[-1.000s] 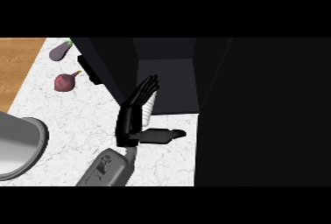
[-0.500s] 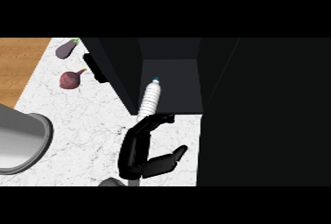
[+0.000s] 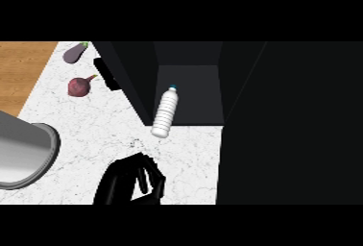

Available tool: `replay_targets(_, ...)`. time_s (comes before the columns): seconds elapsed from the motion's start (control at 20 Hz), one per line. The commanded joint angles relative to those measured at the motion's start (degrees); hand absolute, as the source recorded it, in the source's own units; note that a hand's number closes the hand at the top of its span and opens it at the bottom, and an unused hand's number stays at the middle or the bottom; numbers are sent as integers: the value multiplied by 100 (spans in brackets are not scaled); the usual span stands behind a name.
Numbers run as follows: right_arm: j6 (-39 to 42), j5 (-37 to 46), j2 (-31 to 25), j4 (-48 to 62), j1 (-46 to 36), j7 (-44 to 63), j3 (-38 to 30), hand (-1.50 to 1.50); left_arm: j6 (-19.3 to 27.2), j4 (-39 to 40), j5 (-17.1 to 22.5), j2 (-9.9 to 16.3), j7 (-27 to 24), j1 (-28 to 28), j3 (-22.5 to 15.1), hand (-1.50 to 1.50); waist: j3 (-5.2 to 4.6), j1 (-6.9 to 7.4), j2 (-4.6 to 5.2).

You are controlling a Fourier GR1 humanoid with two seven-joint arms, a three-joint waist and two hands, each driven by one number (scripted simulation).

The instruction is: Pick up the bottled water, place it into the cabinet and close the cabinet

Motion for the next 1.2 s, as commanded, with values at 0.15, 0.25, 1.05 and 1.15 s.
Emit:
replay_targets(0.15, 569, 419, -365, -1169, 385, 387, 240, 150, -409, -572, 224, 784, -43, 631, 392, 150, -3, -34, -22)
replay_targets(0.25, 660, 430, -361, -1388, 471, 331, 292, 150, -744, -496, 521, 1070, -290, 863, 781, 150, -13, -49, -26)
replay_targets(1.05, 698, 1104, -478, -1883, -139, 514, 1585, 150, -1657, -1255, 1884, 2226, -204, 1568, 2588, -150, -57, 4, -97)
replay_targets(1.15, 587, 1256, -510, -1779, -381, 694, 1858, 150, -1747, -1343, 1876, 2377, -189, 1677, 2681, -150, -59, 96, -86)
